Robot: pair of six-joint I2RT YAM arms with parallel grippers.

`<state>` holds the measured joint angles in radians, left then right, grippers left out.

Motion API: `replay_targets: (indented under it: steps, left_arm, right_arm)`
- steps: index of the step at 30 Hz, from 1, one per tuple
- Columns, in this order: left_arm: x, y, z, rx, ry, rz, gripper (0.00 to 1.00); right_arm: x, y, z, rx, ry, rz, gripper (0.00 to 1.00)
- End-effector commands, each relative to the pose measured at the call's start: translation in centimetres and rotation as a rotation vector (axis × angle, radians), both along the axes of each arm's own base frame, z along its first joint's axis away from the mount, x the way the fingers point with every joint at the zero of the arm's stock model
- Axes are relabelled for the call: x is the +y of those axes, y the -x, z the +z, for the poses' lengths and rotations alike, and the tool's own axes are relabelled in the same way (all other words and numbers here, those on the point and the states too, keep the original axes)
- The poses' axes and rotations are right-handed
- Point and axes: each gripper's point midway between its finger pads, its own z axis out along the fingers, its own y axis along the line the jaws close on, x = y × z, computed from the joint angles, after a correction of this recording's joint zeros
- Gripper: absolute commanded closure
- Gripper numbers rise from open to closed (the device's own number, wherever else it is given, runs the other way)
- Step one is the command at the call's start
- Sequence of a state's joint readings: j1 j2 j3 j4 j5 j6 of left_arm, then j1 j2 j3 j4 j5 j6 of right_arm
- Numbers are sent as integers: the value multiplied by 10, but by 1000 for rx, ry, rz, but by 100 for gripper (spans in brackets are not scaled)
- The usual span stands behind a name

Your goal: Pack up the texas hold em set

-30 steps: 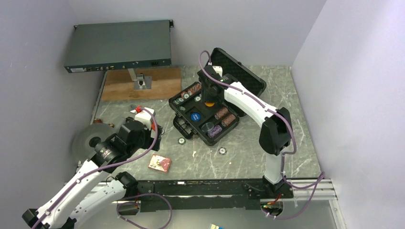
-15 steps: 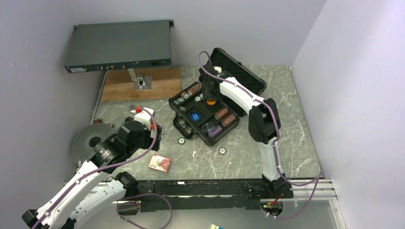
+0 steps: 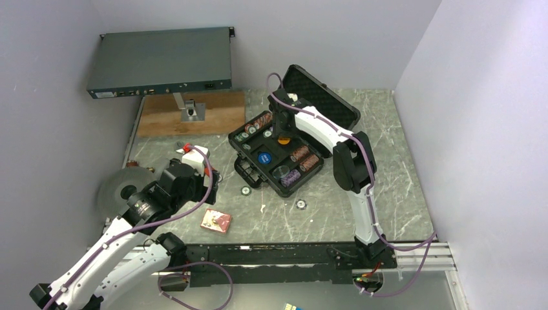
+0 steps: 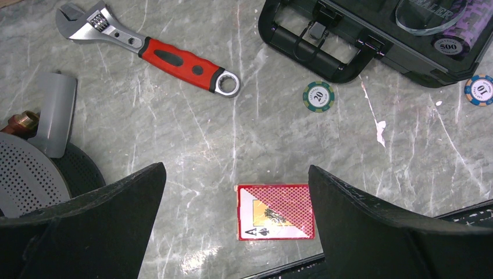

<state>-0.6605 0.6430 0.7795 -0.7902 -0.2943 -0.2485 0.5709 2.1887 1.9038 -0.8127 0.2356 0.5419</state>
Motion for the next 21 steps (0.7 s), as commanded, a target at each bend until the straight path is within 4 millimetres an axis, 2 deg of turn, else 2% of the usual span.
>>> replay_targets:
  steps: [1,17,20,21]
  left_arm:
    - [2,-4,6,-31,7,16,0]
    - [2,-4,4,-23,4,22,0]
    - [2,-4,4,-22,5,21,0]
    - [2,-4,4,-22,4,21,0]
  right_arm:
    - [-4,-7,-7,-20,18,-9,53]
    - [-11,-4,-28,3,63,-27,52]
    - [-11,-3,-31,9,62,-28,45]
    - [-11,-3,-31,12,62,-26,38]
